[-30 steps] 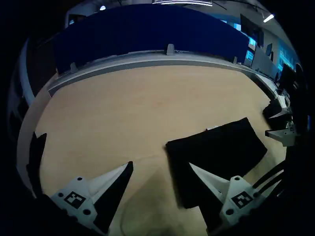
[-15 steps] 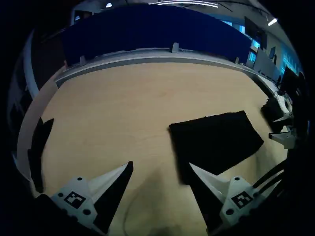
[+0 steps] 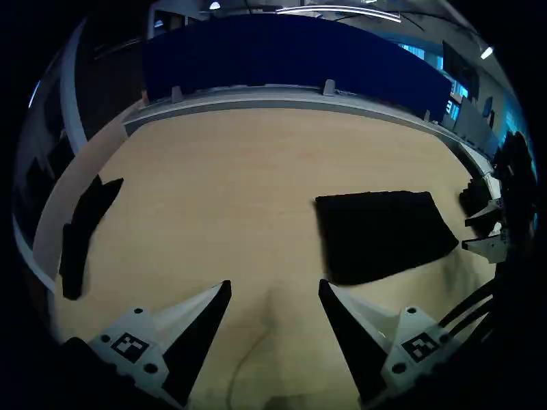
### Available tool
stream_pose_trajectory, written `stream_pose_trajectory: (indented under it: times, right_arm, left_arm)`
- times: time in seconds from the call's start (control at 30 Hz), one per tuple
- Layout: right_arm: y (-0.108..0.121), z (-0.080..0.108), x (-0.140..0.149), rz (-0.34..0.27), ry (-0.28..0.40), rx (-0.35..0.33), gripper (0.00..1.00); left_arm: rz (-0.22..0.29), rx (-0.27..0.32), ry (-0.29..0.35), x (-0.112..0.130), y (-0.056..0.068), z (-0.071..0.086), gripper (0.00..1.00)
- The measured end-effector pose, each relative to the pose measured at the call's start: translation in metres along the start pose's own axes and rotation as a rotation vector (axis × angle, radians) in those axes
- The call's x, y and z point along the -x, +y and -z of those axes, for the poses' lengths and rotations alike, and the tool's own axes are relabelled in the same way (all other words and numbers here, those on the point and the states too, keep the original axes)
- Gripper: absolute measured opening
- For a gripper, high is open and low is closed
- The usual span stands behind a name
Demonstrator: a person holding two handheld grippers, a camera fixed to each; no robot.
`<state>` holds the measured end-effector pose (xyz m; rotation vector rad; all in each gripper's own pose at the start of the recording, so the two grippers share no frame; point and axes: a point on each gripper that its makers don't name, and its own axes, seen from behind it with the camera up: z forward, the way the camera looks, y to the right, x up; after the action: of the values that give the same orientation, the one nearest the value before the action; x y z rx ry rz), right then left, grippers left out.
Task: Fold towel
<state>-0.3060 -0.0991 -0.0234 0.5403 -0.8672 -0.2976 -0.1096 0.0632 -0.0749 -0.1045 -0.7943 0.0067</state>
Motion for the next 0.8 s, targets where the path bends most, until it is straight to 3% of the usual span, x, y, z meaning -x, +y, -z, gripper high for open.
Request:
stream_pose_trajectory:
  times: [0.27,0.5,0.8]
  right_arm:
    - [-0.004,-0.002,0.007,0.072,-0.034,-0.044,0.84]
    - [-0.002,-0.007,0.011,0.093,-0.055,-0.060,0.81]
    - [-0.002,-0.014,0.021,0.110,-0.087,-0.076,0.59]
  left_arm:
    - [0.068,-0.053,-0.013,0.028,-0.020,0.022,0.95]
    - [0.076,-0.079,-0.015,0.038,-0.029,0.032,0.95]
    - [0.091,-0.095,-0.018,0.043,-0.038,0.042,0.95]
